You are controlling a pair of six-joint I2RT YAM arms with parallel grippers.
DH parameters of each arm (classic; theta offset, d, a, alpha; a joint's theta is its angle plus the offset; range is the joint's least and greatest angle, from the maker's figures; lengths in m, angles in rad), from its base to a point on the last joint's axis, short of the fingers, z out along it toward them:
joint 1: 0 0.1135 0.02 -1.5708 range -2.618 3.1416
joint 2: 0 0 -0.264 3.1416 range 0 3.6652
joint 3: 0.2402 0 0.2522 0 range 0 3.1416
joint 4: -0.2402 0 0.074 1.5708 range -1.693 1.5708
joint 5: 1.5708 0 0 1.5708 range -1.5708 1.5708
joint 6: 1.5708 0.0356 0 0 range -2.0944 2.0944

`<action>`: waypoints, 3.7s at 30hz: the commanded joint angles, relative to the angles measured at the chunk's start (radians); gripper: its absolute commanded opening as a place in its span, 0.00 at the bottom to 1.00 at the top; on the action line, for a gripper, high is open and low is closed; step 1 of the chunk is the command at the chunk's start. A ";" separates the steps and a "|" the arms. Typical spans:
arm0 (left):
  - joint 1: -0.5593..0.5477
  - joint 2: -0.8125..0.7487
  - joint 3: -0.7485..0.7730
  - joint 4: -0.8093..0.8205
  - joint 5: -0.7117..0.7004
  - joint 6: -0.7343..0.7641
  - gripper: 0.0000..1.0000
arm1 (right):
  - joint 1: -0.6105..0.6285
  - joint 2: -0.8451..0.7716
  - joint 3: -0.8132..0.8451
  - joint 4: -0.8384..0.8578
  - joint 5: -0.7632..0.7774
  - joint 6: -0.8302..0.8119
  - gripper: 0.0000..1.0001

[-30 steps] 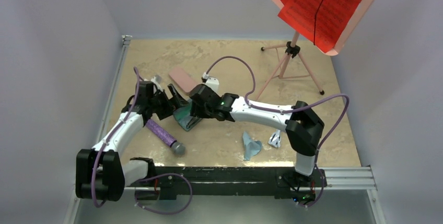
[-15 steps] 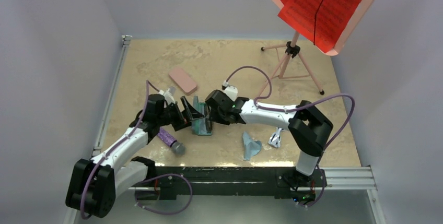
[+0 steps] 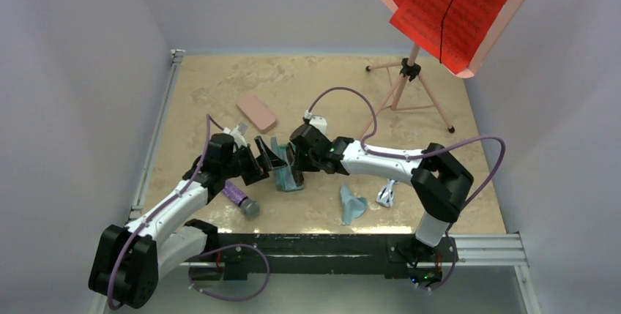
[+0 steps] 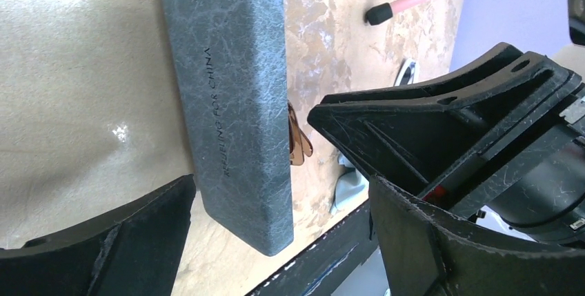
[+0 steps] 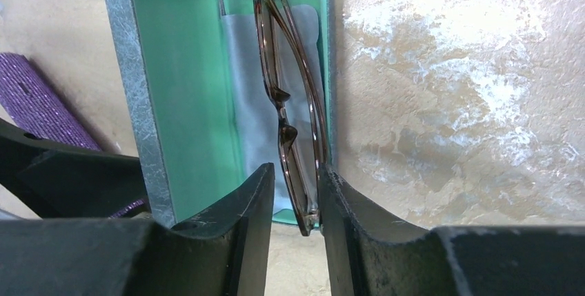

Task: Organize the sunglasses
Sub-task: Rotate the case with sunglasses at the center of the board, then adjust the sunglasses in the sunglasses case.

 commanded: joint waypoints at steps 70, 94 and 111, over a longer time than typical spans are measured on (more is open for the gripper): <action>-0.001 -0.162 0.034 -0.166 -0.064 0.081 1.00 | 0.148 0.244 0.339 -0.278 0.171 -0.148 0.30; -0.001 -0.155 0.017 -0.142 -0.045 0.065 1.00 | 0.157 0.095 0.168 -0.043 0.074 -0.194 0.33; -0.001 -0.161 0.001 -0.135 -0.034 0.050 1.00 | 0.171 0.106 0.113 0.068 0.051 -0.238 0.32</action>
